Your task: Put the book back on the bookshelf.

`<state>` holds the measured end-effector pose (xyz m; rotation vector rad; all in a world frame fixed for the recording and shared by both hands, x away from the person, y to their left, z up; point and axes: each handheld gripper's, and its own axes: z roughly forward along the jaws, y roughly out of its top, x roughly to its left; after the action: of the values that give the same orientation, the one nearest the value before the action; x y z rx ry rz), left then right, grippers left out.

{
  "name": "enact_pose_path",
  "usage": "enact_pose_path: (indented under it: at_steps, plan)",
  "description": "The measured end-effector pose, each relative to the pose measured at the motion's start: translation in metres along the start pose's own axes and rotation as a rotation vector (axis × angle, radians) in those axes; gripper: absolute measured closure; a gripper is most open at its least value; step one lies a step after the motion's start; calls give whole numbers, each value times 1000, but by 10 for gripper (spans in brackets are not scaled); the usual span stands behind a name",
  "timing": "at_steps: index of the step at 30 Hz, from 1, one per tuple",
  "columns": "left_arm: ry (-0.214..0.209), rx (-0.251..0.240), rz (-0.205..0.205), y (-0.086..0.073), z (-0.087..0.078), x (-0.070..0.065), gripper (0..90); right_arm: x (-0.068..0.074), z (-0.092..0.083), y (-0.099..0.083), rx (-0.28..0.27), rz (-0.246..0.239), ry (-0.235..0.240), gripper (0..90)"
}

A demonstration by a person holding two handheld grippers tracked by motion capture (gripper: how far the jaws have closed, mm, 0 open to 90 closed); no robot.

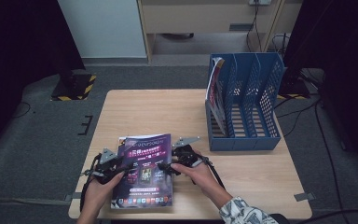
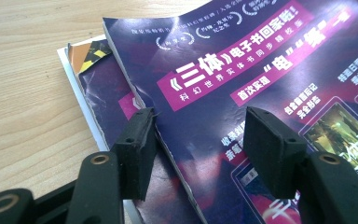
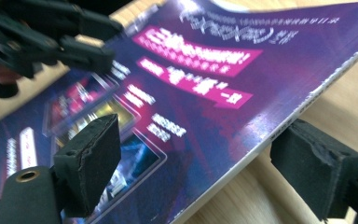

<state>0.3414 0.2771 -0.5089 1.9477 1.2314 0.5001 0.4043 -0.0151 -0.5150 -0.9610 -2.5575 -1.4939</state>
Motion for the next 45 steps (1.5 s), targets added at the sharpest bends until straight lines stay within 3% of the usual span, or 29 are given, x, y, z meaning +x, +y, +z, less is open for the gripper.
enact_pose_path:
  at_steps: [8, 14, 25, 31, 35, 42, 45]
  plan:
    - [-4, 3, -5, 0, 0, 2, 429, 12, 11, 17, -30, 1, 72, 173]
    - [-5, 5, 0, 1, 0, 2, 427, 20, 26, 18, 15, -18, 88, 194]
    - [-13, 4, -18, 0, 1, 3, 422, 20, 35, 19, 58, 13, 139, 226]
    - [-18, 8, -19, 1, 1, 2, 408, 20, 32, 20, 47, 58, 115, 415]
    - [-22, 8, -20, 2, 0, 2, 366, 21, 26, 23, -3, 92, 114, 605]
    - [-42, -31, -25, 6, 1, 3, 326, 18, 17, 29, -68, 109, 106, 758]
    - [-35, -31, -29, 6, 2, 2, 247, 16, 10, 31, -85, 79, 92, 763]
